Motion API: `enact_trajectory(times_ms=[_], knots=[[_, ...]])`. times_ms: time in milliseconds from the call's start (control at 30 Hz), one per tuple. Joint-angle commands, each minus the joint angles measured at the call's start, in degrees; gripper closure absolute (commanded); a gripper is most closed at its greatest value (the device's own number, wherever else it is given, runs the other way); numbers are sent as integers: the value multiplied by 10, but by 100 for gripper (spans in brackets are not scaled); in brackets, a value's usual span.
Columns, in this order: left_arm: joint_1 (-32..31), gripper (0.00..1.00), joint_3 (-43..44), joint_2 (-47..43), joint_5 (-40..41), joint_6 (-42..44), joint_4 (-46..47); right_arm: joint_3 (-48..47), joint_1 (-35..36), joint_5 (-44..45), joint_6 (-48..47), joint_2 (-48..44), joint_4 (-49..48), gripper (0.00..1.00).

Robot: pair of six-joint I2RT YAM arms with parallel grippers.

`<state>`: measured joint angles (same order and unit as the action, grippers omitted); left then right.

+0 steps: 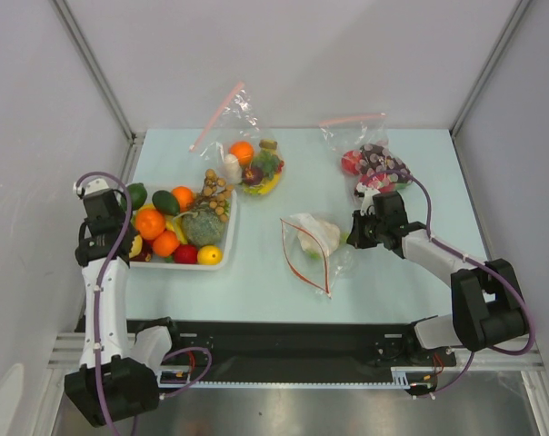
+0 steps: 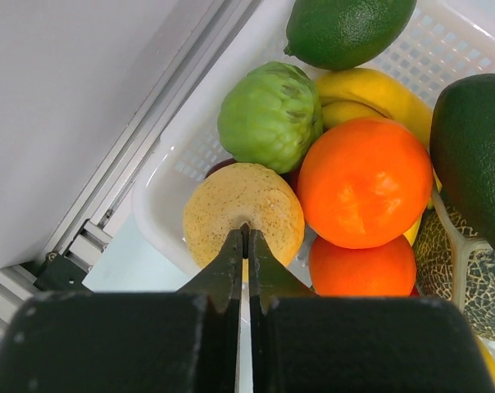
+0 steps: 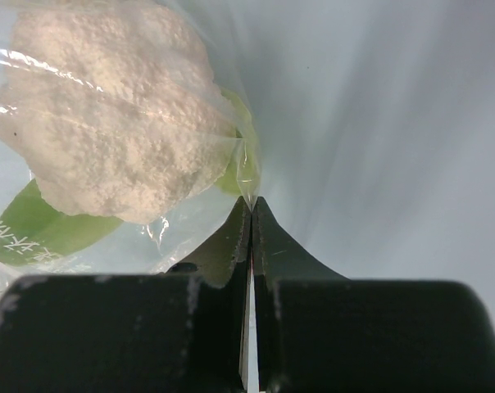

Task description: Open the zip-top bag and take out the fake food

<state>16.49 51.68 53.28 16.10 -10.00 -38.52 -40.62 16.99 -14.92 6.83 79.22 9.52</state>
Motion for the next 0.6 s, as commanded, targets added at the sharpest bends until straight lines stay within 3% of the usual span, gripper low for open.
enact_trajectory(times_ms=[0,100,133,167,233,267,300,567], knots=[[6,100,-8,1,-11,8,10,-2,-4,-4,-2,0,-10,100],[6,99,-11,-4,-17,9,6,-3,-4,-6,-3,2,-11,100],[6,95,-11,-6,-19,8,2,-3,-4,-5,-3,2,-10,100],[6,75,-11,-10,-20,8,0,-3,-4,-5,-2,1,-10,100],[6,54,-10,-23,-24,7,-2,-2,-4,-6,-2,2,-10,100],[6,39,-9,-27,-25,6,-5,-3,-4,-6,-3,2,-10,100],[6,33,-7,-32,-25,6,-6,-3,-3,-6,-3,2,-11,100],[6,20,18,-49,-43,8,-28,-2,-4,-8,-2,2,-12,100]])
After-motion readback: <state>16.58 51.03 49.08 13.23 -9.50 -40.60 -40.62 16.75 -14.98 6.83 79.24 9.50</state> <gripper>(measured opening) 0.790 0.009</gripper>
